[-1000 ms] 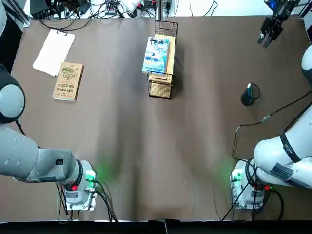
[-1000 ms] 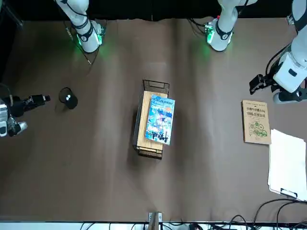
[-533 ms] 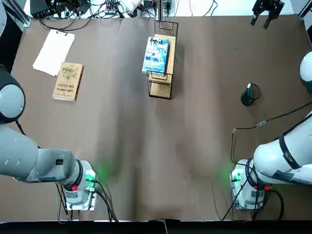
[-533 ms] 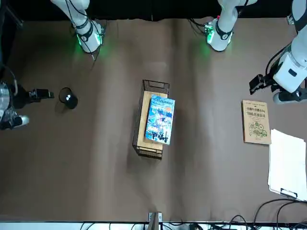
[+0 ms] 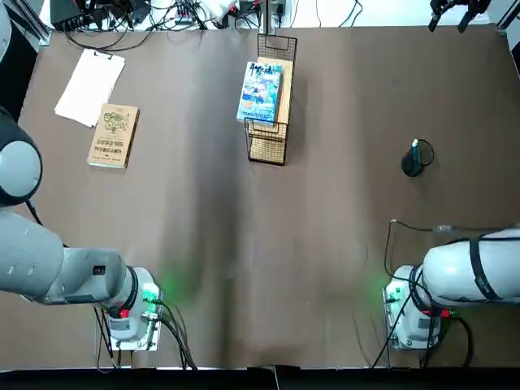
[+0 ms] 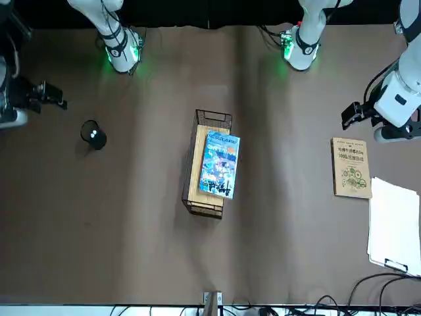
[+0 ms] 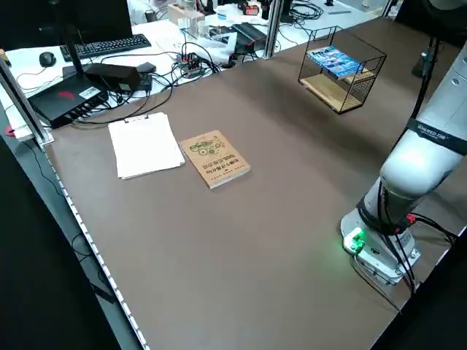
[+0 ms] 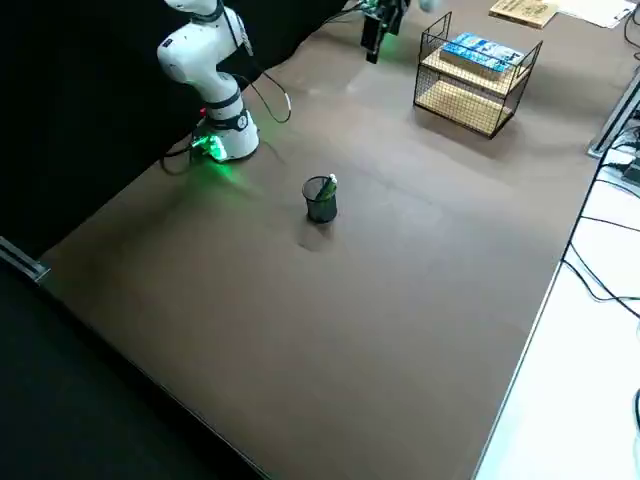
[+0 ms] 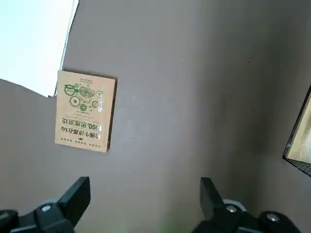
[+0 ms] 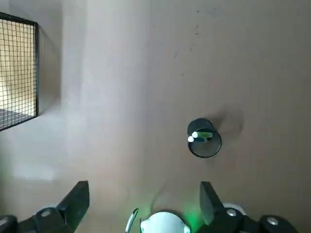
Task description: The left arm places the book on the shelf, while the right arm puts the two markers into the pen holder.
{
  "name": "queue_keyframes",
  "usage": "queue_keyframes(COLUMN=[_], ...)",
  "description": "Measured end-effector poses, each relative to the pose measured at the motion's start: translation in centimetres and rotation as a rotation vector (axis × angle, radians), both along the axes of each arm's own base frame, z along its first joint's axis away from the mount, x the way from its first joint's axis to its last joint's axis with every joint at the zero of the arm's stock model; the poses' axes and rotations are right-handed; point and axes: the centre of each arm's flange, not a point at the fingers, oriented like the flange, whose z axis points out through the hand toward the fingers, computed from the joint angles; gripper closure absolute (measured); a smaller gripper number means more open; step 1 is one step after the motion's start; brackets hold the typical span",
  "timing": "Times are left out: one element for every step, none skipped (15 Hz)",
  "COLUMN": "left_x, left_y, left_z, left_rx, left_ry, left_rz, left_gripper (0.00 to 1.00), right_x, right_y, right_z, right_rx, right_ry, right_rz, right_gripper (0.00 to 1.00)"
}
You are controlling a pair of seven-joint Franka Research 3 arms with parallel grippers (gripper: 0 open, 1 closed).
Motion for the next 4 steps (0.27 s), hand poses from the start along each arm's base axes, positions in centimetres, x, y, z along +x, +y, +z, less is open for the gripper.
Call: queue_keyframes(left_x=[0.0, 0.0, 0.0, 0.0], left_y=[0.0, 0.0, 0.0, 0.0], left_z=[0.0, 0.0, 0.01, 0.01], left_rx=[0.0, 0.0, 0.0, 0.0], left_ry=[0.0, 0.0, 0.0, 0.0], left_rz=[0.0, 0.0, 0.0, 0.0], left_gripper=[0.0, 0.0, 0.0, 0.0], right_x=[-0.84, -1.37, -1.67, -1.76], right_y=[0.01, -0.02, -0.12, -0.26], right_z=[0.01, -0.03, -0.02, -0.06], right_rx=[-0.003, -0.005, -0.007, -0.011], right_ry=[-0.006, -0.008, -0.01, -0.012], right_rz=[0.0, -0.001, -0.003, -0.004], right_gripper=[0.0, 0.0, 0.0, 0.0])
